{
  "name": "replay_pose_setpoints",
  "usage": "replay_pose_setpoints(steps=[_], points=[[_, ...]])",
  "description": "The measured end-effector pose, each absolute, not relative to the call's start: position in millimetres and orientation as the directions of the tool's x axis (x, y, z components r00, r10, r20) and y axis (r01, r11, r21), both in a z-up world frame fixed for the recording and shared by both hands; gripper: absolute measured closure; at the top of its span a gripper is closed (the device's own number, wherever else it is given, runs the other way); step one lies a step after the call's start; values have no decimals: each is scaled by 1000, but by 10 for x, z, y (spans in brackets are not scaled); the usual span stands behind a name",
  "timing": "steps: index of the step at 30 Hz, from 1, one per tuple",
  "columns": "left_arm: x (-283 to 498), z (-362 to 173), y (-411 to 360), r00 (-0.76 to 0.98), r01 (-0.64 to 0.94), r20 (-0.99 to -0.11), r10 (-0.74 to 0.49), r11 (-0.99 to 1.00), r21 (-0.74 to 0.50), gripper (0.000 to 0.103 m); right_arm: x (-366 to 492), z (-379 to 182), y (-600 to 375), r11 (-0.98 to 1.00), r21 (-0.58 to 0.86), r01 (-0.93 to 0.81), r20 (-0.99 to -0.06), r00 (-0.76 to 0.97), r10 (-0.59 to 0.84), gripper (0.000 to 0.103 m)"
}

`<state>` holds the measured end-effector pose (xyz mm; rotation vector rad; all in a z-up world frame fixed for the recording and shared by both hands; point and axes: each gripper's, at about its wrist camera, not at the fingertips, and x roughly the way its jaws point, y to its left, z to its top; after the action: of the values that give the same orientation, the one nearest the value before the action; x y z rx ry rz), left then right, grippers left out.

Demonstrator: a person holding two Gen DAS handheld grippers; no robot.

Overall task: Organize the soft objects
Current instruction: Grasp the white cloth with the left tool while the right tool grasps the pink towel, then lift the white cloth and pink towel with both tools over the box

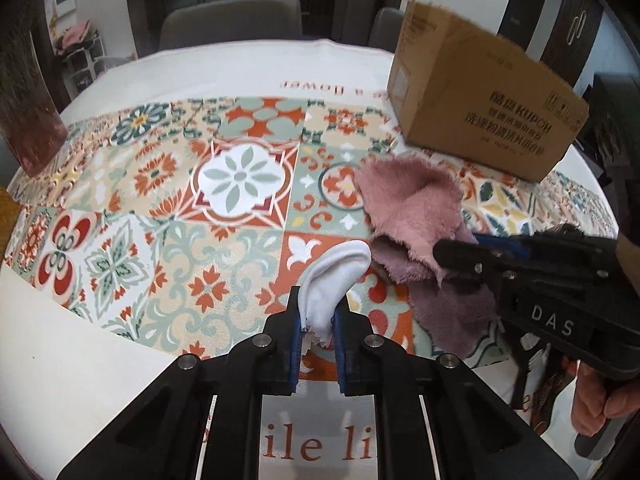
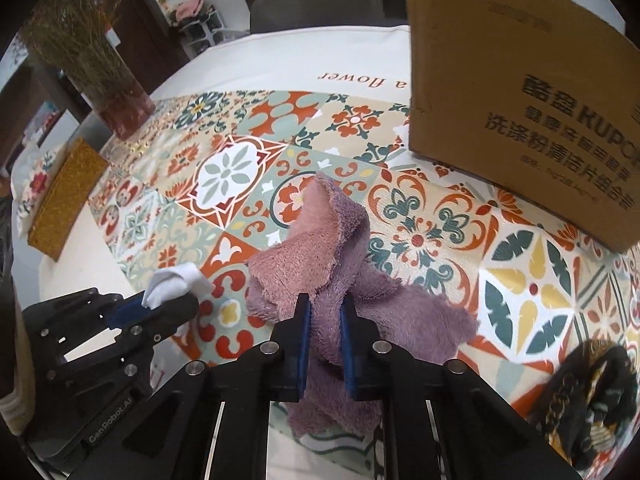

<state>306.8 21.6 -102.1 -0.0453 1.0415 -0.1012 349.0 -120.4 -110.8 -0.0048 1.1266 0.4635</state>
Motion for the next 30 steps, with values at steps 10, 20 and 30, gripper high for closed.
replay_pose_setpoints(steps=[10, 20, 30], points=[[2961, -601, 126, 591, 79, -796, -126, 992, -99, 88, 3286, -726, -1412, 915, 262, -306, -802, 458, 383, 89], [2901, -149, -51, 667, 128, -725, -173, 985, -117, 88, 3132, -211, -1666, 927, 262, -270, -719, 586, 374, 89], [2928, 330, -323, 735, 194, -643, -216, 975, -106, 88, 2971, 349, -1992, 936, 257, -240, -611, 710, 350, 89]])
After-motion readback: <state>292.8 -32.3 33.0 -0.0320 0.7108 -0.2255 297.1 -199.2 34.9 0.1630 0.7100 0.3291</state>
